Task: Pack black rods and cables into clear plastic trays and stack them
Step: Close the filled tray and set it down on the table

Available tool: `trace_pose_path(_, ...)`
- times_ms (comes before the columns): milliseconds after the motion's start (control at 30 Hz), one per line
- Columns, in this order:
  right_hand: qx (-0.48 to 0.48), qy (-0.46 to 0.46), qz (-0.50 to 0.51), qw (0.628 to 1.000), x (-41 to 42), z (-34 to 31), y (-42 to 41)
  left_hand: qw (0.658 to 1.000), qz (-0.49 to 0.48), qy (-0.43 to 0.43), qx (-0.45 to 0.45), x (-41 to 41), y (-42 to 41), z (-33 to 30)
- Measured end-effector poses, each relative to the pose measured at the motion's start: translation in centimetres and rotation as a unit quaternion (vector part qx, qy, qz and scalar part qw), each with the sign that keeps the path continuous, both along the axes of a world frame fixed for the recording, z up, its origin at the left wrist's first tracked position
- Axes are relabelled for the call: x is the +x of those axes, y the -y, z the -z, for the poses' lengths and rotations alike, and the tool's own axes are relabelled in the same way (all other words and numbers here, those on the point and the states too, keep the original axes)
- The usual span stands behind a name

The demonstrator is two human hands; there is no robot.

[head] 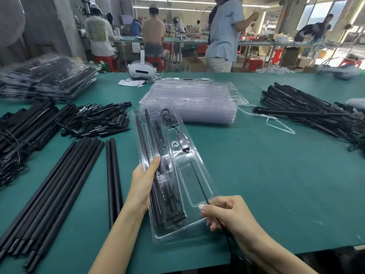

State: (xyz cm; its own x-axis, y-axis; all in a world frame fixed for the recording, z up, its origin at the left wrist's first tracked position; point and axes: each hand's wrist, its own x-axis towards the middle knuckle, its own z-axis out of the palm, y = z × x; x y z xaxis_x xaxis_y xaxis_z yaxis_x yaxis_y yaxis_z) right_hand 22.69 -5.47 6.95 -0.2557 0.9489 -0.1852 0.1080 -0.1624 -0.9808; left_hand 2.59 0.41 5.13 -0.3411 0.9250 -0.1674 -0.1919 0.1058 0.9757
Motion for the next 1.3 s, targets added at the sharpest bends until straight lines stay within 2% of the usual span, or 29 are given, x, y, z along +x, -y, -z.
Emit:
trace_pose_path(100, -0.045, 0.035, -0.058, 0.997, 0.7, -0.4, -0.2, 1.000, 0.021, -0.006, 0.006, 0.2, 0.1, -0.3)
trace_pose_path(200, -0.023, 0.095, -0.091, 0.991, 1.0, -0.7, -0.2, 1.000, 0.025, -0.010, 0.014, 0.1, 0.0, -0.3)
trace_pose_path(400, -0.067, 0.042, -0.058, 0.995, 0.4, -0.7, -0.2, 1.000, 0.009, 0.015, -0.003, -0.3, 0.3, 0.0)
trace_pose_path(700, -0.093, 0.088, -0.137, 0.982, 0.8, -1.8, -1.0, 1.000, 0.011, -0.006, -0.008, -0.3, 0.4, 0.1)
trace_pose_path(1033, -0.115, -0.012, -0.059, 0.992, 0.6, -0.1, -0.8, 1.000, 0.010, 0.020, 0.006, 0.2, 0.7, -0.4)
trace_pose_path(1200, -0.146, -0.060, -0.047, 0.986, 0.9, -0.2, -0.5, 0.999, 0.028, -0.016, -0.004, 0.3, 0.3, -0.2)
trace_pose_path(1300, -0.114, -0.096, -0.052, 0.987, 1.5, 0.1, 0.0, 0.998, 0.053, -0.022, 0.004, 0.8, 0.3, -0.3)
